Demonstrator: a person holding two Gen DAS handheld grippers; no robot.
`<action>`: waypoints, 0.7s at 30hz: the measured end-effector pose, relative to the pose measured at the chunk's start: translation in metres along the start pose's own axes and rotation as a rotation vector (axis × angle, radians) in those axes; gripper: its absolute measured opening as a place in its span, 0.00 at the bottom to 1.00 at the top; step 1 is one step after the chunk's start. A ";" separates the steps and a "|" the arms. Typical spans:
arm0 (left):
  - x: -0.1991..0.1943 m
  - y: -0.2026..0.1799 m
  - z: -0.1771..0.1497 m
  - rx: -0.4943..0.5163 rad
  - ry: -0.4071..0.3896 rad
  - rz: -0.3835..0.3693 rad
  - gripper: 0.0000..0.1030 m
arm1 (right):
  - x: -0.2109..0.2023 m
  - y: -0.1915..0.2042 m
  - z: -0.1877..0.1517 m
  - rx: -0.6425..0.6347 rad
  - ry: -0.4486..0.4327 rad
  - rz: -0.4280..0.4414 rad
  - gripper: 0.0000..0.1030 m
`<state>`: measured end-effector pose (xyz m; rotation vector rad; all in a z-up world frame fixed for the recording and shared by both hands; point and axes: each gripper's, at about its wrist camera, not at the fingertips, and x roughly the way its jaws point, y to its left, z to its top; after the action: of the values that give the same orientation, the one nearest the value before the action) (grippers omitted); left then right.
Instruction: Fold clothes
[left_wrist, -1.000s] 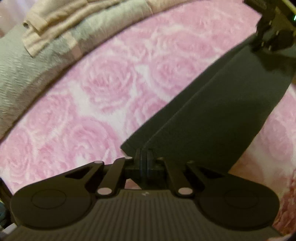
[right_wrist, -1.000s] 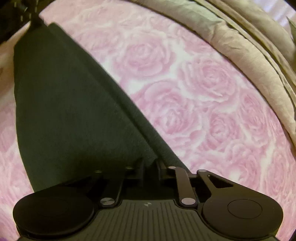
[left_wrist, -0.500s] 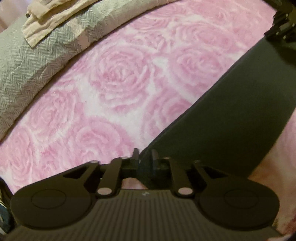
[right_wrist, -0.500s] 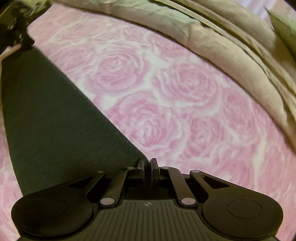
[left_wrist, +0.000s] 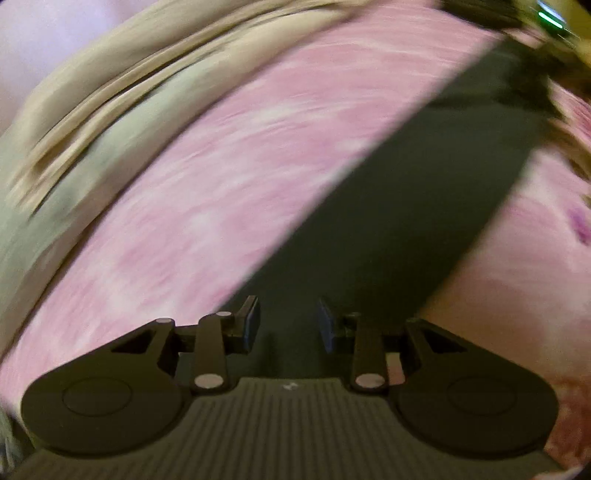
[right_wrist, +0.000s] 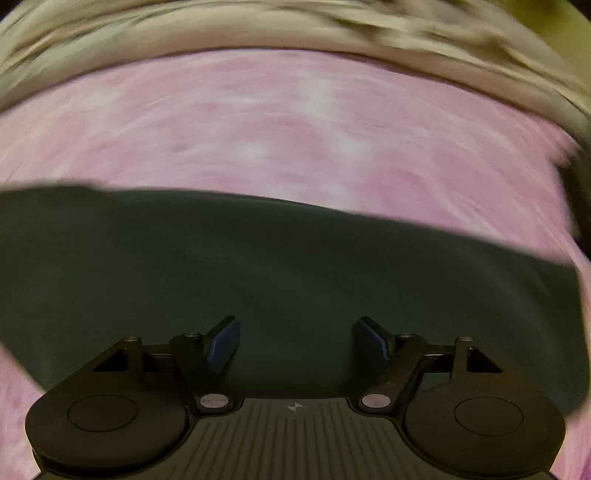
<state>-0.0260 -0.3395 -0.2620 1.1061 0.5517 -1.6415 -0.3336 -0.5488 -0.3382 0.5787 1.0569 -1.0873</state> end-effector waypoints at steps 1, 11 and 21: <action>0.003 -0.023 0.011 0.054 -0.023 -0.033 0.29 | -0.009 -0.014 -0.006 0.073 -0.021 -0.026 0.71; 0.075 -0.199 0.088 0.573 -0.116 -0.149 0.35 | -0.092 -0.035 -0.097 0.296 -0.094 0.006 0.74; 0.078 -0.124 0.168 0.223 -0.020 -0.275 0.05 | -0.066 0.014 -0.108 0.004 -0.099 0.013 0.93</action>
<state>-0.2095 -0.4662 -0.2707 1.2147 0.5353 -1.9891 -0.3690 -0.4268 -0.3251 0.5294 0.9635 -1.0958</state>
